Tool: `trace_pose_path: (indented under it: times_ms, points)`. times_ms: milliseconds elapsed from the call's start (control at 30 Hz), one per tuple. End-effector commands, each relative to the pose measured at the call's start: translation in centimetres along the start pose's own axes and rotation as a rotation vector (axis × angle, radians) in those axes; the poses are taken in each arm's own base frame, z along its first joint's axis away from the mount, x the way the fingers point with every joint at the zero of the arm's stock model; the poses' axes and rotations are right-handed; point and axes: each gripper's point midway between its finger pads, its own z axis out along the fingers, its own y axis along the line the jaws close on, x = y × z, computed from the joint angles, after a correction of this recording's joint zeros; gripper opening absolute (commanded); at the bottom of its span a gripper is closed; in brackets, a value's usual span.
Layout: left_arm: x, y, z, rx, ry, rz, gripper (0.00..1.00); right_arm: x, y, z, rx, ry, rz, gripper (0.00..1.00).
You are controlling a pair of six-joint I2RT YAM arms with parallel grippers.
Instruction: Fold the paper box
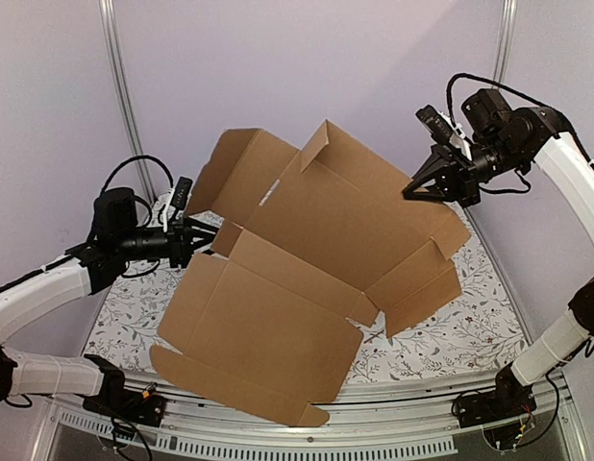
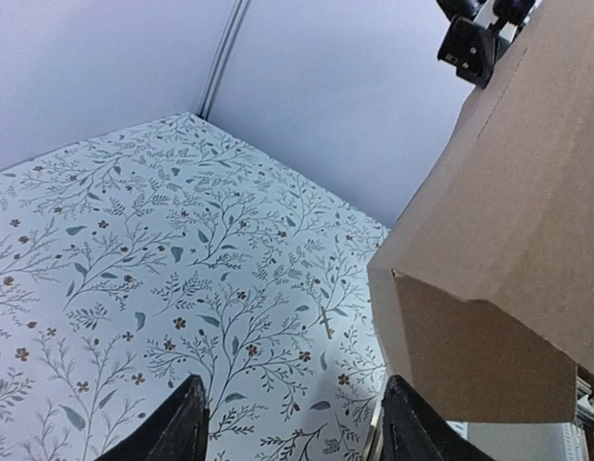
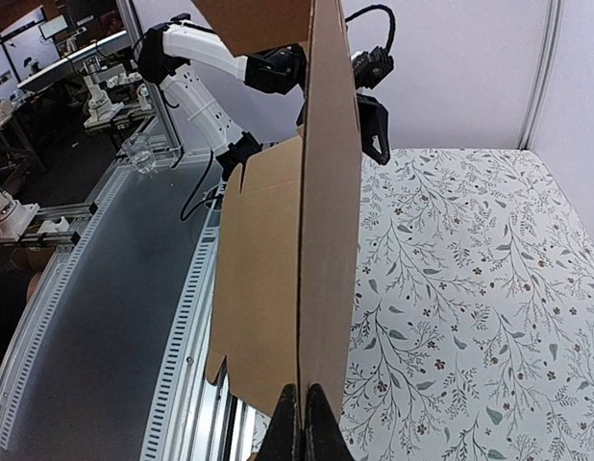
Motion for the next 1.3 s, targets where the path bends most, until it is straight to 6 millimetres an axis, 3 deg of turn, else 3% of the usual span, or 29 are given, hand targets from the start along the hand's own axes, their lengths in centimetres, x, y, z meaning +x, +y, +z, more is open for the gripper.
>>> trace_pose_path:
  times_ms: [0, 167, 433, 633, 933, 1100, 1267]
  points:
    - [-1.9, -2.3, 0.3, 0.165, -0.098, -0.031, 0.61, -0.6, 1.4, 0.7, -0.122, -0.052, 0.097, 0.0]
    - [-1.2, -4.1, -0.2, 0.257, -0.064, -0.044, 0.64, 0.1, 1.1, 0.7, -0.089, -0.018, 0.089, 0.0]
    - [0.8, -5.6, -1.5, 0.26, 0.082, 0.018, 0.69, 0.7, 1.3, 0.4, -0.053, 0.025, 0.067, 0.0]
    - [0.1, -6.3, -2.2, 0.279, 0.084, 0.042, 0.69, 1.4, 1.5, 0.5, -0.052, 0.056, 0.055, 0.0]
    - [-1.7, -5.0, -3.4, 0.223, 0.038, 0.059, 0.71, 1.5, 1.5, 0.6, -0.054, 0.053, 0.047, 0.0]
    - [-1.5, -4.4, -2.5, 0.275, 0.057, -0.02, 0.71, 1.3, 1.3, 0.7, -0.052, 0.05, 0.048, 0.0]
    - [-1.8, -5.6, -2.7, 0.352, 0.037, -0.006, 0.72, 1.5, 0.8, 1.1, -0.042, 0.052, 0.05, 0.0]
